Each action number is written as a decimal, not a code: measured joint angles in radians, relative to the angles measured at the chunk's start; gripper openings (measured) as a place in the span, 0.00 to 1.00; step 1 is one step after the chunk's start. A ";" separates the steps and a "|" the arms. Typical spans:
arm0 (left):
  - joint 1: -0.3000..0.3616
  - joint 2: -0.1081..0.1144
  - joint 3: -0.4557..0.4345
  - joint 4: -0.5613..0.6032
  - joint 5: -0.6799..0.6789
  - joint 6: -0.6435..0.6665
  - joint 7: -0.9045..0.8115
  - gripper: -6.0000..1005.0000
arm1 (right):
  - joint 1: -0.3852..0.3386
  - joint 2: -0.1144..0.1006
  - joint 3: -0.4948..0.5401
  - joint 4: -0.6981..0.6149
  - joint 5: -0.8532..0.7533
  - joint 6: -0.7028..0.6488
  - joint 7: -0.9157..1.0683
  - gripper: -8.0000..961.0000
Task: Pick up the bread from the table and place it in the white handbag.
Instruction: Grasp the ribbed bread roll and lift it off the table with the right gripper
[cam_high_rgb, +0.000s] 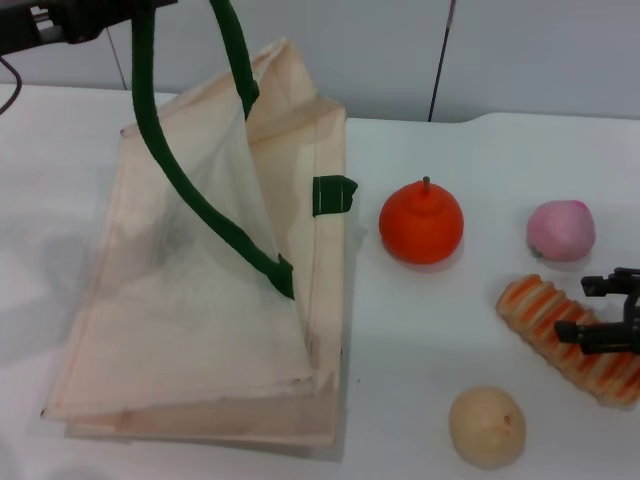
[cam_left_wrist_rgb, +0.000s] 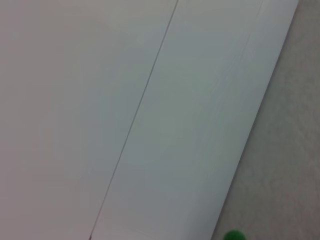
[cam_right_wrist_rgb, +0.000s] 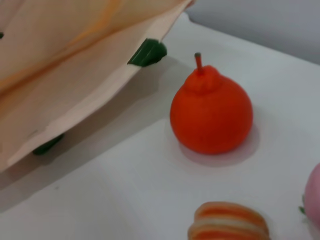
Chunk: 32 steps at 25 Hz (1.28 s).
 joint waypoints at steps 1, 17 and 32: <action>0.000 0.000 0.000 0.000 0.000 0.000 0.000 0.12 | 0.001 0.000 -0.001 0.003 -0.001 -0.002 0.000 0.93; 0.000 -0.001 0.000 0.000 0.000 -0.003 0.000 0.13 | 0.017 0.003 -0.020 0.064 -0.050 -0.083 -0.012 0.90; 0.003 -0.003 0.000 0.000 -0.006 -0.001 0.003 0.13 | 0.021 -0.001 -0.020 0.076 -0.065 -0.052 -0.079 0.79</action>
